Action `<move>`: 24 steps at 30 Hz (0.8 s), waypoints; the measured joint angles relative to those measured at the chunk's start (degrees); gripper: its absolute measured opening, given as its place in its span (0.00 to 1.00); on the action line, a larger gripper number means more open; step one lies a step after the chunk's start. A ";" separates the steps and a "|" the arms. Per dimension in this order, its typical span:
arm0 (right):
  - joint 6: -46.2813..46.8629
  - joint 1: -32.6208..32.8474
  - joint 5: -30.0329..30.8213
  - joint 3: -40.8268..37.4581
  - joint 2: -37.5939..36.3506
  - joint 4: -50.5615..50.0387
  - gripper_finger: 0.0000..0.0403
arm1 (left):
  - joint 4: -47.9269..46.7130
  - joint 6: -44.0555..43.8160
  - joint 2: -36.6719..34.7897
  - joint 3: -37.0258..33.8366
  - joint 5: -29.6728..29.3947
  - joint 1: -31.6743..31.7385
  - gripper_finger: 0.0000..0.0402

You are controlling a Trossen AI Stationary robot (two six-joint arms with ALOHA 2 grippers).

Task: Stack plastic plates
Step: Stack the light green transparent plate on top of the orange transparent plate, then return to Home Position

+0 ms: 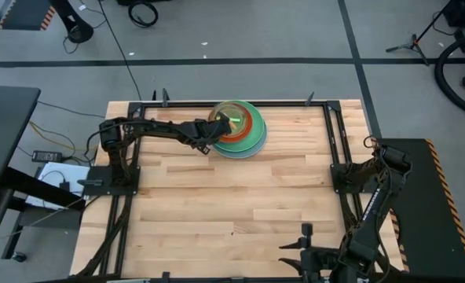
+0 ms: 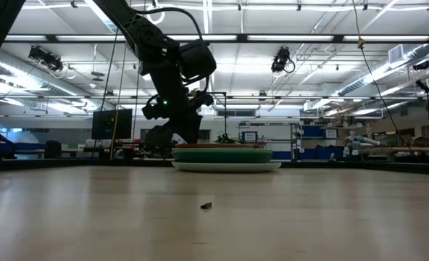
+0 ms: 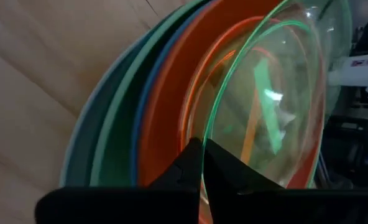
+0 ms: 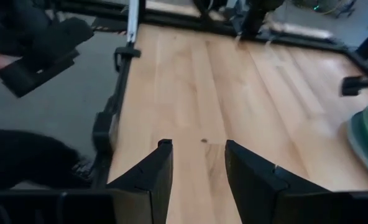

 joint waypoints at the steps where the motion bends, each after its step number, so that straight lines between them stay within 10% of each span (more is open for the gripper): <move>1: 0.02 -0.01 -1.11 0.00 0.00 0.08 0.38 | -0.08 0.48 0.00 0.00 -0.07 -0.17 0.05; 13: -3.91 -2.38 -12.66 0.00 0.00 -1.90 0.45 | 10.50 7.27 -0.05 0.00 -0.01 -0.24 0.33; 24: -7.19 -4.94 -16.67 0.00 0.00 -2.90 0.44 | -0.12 2.46 -1.84 -0.04 1.94 -1.85 0.48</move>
